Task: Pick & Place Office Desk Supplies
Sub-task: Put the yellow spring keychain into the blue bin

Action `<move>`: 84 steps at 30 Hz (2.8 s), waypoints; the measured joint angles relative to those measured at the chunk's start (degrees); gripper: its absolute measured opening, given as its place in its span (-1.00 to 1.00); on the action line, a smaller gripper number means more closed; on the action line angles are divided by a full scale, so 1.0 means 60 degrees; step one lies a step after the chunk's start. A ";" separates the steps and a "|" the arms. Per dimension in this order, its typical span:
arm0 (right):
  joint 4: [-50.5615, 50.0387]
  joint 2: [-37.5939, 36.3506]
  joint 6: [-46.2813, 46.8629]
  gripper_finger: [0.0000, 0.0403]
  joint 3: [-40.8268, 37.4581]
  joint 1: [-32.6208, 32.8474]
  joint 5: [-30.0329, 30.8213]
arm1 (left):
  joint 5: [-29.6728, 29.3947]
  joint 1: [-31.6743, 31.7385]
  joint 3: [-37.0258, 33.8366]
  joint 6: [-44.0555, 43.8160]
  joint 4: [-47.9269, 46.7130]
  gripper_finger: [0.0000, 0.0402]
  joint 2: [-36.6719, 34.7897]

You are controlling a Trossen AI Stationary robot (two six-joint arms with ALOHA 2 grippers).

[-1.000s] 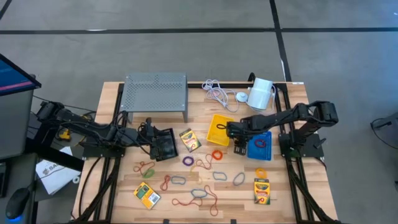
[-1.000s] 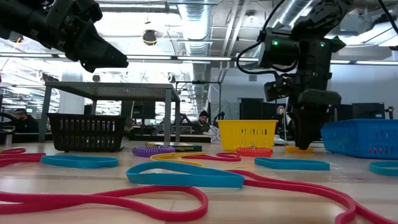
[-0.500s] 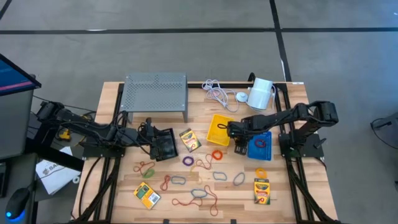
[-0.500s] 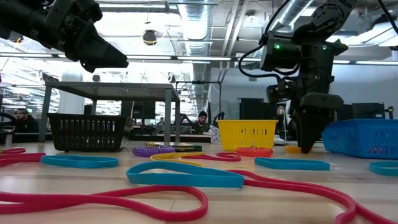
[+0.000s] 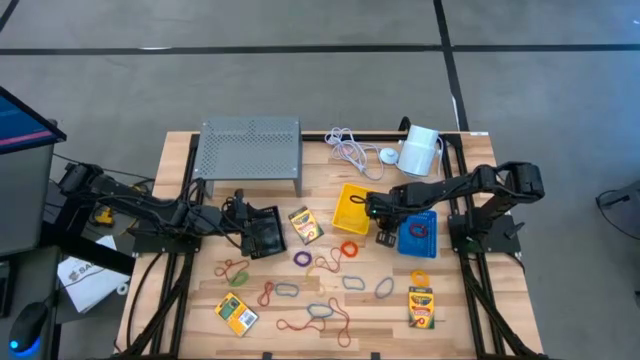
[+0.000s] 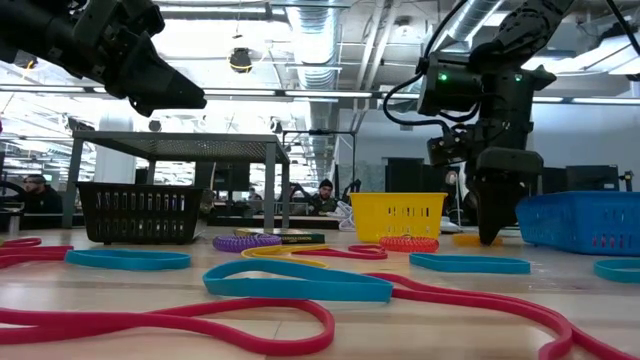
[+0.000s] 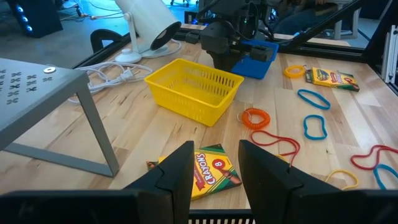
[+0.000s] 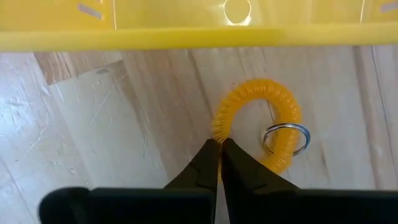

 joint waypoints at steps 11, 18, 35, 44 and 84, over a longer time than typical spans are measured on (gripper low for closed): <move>-0.0404 0.0023 0.0281 -1.00 0.0126 0.0001 -0.0036 | 0.0000 -0.0002 0.0000 0.0003 0.0000 -0.39 0.0000; -0.1114 -0.0403 0.0391 -1.00 0.0471 0.0042 -0.0047 | 0.0000 -0.0001 0.0000 0.0001 0.0000 -0.39 -0.0001; -0.1843 -0.3833 0.1588 -1.00 0.0499 0.0180 -0.0025 | 0.0000 0.0000 -0.0004 0.0002 0.0004 -0.39 -0.0001; -0.2879 -0.5389 0.2741 -1.00 0.0503 0.0884 0.0016 | 0.0000 0.0000 -0.0004 0.0000 0.0004 -0.39 -0.0004; -0.5091 -0.4615 0.6922 -1.00 -0.0004 0.4528 0.0995 | 0.0001 0.0001 -0.0004 -0.0004 0.0005 -0.39 -0.0004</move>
